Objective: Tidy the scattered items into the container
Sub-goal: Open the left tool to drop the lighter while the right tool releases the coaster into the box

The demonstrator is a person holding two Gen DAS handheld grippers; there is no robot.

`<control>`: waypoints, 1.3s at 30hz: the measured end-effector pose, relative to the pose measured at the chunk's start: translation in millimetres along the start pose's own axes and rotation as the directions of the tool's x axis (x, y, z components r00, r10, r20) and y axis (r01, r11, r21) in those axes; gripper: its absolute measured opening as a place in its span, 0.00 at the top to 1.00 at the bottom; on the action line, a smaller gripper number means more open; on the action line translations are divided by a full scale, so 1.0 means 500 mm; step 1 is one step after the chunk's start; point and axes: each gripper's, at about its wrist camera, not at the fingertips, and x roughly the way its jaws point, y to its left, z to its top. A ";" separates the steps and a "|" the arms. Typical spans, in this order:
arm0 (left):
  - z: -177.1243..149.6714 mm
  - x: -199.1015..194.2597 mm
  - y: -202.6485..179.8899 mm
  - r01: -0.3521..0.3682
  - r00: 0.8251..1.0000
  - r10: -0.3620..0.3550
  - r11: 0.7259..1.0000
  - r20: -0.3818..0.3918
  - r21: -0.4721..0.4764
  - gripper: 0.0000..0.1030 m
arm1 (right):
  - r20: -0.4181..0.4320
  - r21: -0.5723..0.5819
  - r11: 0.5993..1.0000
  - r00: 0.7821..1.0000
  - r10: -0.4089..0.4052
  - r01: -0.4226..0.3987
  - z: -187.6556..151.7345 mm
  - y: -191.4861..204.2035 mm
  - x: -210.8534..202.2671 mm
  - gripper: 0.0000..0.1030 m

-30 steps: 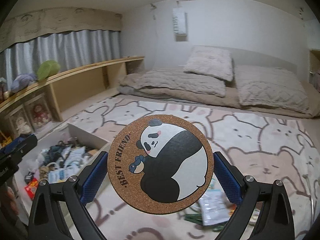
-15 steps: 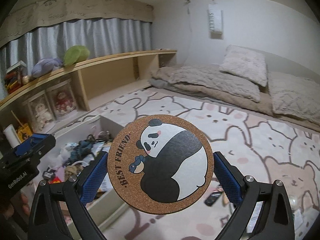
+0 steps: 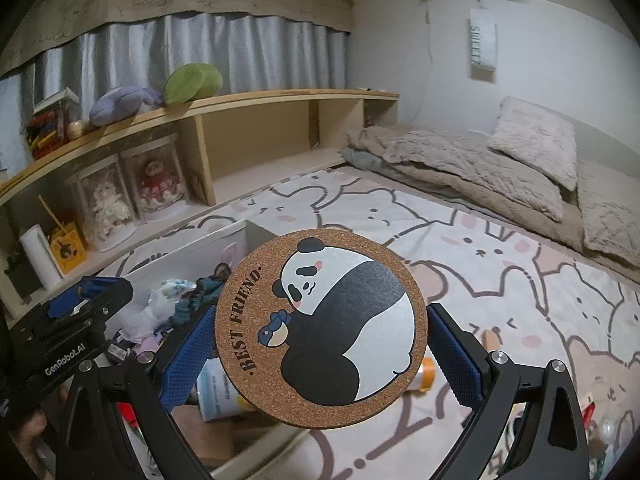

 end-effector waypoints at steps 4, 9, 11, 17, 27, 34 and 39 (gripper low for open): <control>-0.003 0.015 0.014 -0.008 1.000 0.008 1.000 -0.020 -0.003 0.18 | -0.017 -0.012 1.000 1.000 0.023 -0.023 0.005 0.019 0.020 0.03; -0.009 0.032 0.022 -0.005 0.999 0.004 1.000 -0.054 -0.014 0.17 | -0.038 -0.023 0.999 0.998 0.048 -0.049 0.014 0.037 0.044 0.03; -0.008 0.031 0.022 -0.023 0.999 0.022 1.000 -0.042 -0.008 0.00 | -0.043 -0.020 0.998 0.997 0.057 -0.057 0.017 0.042 0.053 0.03; -0.002 0.025 0.035 -0.030 0.999 0.029 0.999 -0.022 -0.037 0.00 | -0.082 -0.003 0.996 0.993 0.089 -0.090 0.016 0.049 0.087 0.03; 0.002 0.020 0.051 -0.041 0.999 0.041 0.997 -0.005 -0.060 0.00 | -0.200 -0.030 0.992 0.973 0.111 -0.119 0.004 0.078 0.165 0.03; 0.002 0.021 0.049 -0.032 0.999 0.032 0.998 0.000 -0.055 0.00 | -0.225 -0.034 0.992 0.968 0.112 -0.122 -0.002 0.075 0.199 0.03; 0.001 0.022 0.047 -0.033 0.999 0.033 0.998 -0.001 -0.048 0.00 | -0.271 -0.022 0.987 0.951 0.149 -0.161 -0.011 0.072 0.225 0.03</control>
